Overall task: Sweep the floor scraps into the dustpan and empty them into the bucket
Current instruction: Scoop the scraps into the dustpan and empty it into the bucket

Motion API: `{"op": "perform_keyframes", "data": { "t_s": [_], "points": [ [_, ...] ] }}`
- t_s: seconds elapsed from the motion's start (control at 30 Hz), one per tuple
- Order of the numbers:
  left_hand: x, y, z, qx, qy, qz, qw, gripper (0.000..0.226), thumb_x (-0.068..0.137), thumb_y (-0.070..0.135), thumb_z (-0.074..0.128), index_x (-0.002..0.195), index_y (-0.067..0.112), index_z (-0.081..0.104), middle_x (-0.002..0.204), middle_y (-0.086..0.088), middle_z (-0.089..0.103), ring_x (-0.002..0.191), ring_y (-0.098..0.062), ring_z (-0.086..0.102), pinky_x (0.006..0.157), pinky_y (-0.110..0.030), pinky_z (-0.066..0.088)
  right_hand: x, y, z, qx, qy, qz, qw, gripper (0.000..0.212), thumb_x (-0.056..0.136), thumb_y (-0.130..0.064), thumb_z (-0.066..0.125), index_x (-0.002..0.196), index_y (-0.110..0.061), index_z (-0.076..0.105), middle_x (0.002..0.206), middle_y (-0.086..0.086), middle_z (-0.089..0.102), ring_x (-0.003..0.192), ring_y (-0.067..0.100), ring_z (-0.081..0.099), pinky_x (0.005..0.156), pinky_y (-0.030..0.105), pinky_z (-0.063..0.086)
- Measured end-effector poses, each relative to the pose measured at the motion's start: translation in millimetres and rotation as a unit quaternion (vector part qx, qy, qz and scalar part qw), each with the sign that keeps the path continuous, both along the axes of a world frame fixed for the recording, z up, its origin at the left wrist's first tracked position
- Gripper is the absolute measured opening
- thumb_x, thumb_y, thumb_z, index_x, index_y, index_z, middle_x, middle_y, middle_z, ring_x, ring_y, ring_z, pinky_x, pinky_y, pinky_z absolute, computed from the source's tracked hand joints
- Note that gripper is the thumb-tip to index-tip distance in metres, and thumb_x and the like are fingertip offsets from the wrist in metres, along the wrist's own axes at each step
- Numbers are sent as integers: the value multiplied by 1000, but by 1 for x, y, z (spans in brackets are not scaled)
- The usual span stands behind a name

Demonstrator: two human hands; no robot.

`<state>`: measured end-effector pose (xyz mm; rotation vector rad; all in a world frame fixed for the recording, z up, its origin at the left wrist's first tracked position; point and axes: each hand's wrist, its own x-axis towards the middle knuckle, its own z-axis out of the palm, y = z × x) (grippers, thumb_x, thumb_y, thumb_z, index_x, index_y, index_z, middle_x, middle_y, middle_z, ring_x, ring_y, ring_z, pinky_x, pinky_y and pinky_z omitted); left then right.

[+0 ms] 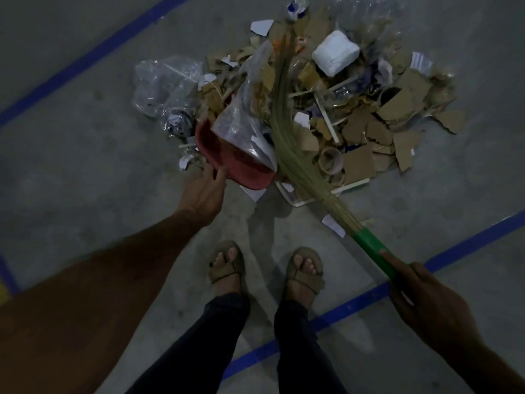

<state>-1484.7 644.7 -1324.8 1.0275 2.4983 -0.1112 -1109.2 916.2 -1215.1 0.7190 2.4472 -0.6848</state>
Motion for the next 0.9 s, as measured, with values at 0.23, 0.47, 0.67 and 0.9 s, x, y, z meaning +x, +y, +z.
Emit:
{"op": "perform_keyframes", "data": {
  "t_s": [0.23, 0.47, 0.67, 0.9],
  "points": [
    [30, 0, 42, 45, -25, 33, 998, 37, 96, 14, 52, 132, 11, 43, 118, -22, 49, 86, -43, 58, 65, -44, 45, 17, -27, 39, -25, -6, -28, 999, 77, 95, -50, 53, 153, -55, 2, 112, -5, 63, 71, 12, 64, 51, 22, 50],
    [50, -5, 108, 81, -40, 61, 994, 38, 98, 17, 48, 135, 15, 41, 119, -20, 51, 92, -41, 57, 74, -48, 51, 20, -48, 98, 15, 6, 7, 1000, 76, 90, -27, 64, 156, -30, 26, 88, -1, 55, 52, 10, 47, 41, 15, 30],
    [59, -13, 186, 105, -30, 26, 994, 34, 97, 14, 47, 131, 9, 44, 115, -23, 50, 87, -45, 56, 68, -51, 49, 17, -69, 167, 26, 58, -41, 997, 51, 94, -42, 56, 140, -27, 40, 100, 5, 67, 59, 18, 59, 49, 30, 48],
    [68, -18, 287, 140, 1, 47, 989, 31, 100, 15, 45, 131, 10, 44, 108, -22, 52, 86, -42, 55, 67, -49, 48, 19, -80, 248, 17, 24, -16, 999, 70, 98, -41, 49, 157, -33, 11, 107, 1, 57, 69, 15, 57, 57, 33, 55]
  ]
}}
